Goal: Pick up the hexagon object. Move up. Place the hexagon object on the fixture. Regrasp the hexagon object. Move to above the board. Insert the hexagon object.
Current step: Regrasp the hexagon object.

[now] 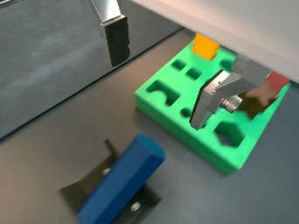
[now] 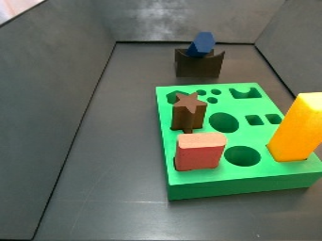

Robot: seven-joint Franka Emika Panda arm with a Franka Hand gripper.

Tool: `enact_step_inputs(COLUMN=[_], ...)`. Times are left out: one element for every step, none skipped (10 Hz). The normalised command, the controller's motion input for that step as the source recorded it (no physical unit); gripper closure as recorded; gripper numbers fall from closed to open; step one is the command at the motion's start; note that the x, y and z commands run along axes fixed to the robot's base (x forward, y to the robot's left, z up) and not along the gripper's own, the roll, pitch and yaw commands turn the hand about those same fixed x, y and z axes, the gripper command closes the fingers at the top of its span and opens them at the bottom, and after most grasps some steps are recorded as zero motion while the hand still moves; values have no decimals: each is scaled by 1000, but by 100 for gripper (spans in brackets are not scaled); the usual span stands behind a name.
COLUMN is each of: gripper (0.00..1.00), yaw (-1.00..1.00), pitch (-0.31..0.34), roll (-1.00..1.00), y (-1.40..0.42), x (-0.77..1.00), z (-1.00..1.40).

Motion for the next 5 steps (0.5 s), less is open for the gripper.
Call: enact_step_inputs(gripper=[0, 0, 0, 0, 0], yaw=[34, 37, 40, 44, 49], pitch=[29, 39, 46, 60, 75], roll=[1000, 1000, 1000, 1000, 1000], y=[-16, -19, -22, -27, -28], x=[9, 21, 35, 51, 60], z=[5, 5, -2, -2, 5])
